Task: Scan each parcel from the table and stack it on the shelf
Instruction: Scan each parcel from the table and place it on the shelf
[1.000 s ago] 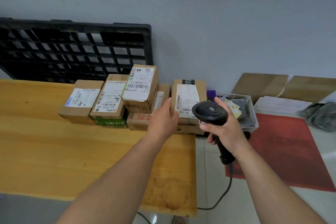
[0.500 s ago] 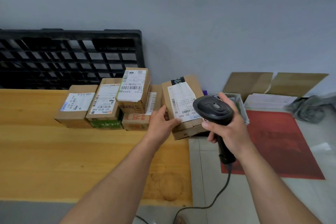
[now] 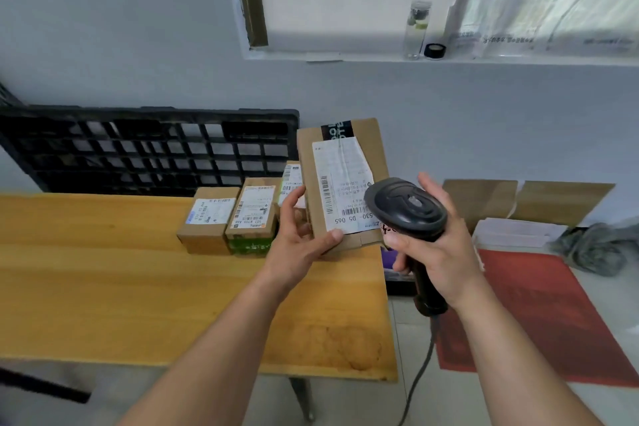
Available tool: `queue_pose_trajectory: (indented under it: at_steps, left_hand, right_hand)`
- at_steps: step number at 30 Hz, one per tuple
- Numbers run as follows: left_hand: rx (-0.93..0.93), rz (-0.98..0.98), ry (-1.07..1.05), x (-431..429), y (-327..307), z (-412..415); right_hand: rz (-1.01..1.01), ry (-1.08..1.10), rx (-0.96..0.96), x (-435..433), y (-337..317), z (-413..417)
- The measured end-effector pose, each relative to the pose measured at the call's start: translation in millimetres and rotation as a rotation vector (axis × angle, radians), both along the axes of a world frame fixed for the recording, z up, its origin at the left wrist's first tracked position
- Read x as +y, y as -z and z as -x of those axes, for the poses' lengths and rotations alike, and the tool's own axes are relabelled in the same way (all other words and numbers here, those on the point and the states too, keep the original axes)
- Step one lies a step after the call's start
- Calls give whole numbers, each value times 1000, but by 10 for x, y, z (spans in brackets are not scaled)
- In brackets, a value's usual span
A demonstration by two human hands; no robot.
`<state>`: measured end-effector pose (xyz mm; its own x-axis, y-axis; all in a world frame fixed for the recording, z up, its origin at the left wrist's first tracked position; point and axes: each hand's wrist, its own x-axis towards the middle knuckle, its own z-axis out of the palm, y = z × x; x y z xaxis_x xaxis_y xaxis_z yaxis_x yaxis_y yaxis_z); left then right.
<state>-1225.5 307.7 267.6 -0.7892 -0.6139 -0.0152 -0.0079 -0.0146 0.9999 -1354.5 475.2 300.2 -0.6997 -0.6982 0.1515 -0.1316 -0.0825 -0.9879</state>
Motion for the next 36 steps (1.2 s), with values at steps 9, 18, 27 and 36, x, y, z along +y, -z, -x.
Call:
queue_pose_trajectory:
  at_steps: [9, 18, 27, 36]
  left_hand:
    - [-45, 152, -242, -487, -302, -996]
    - [-56, 262, -486, -887, -373, -1794]
    - [-86, 340, -560, -966, -419, -2033]
    - [-108, 354, -622, -950, -434, -2017]
  right_hand:
    - [23, -248, 88, -476, -334, -698]
    - [36, -512, 20, -720, -423, -1375]
    - [18, -570, 34, -836, -430, -1508]
    - [-3, -600, 55, -873, -384, -1392]
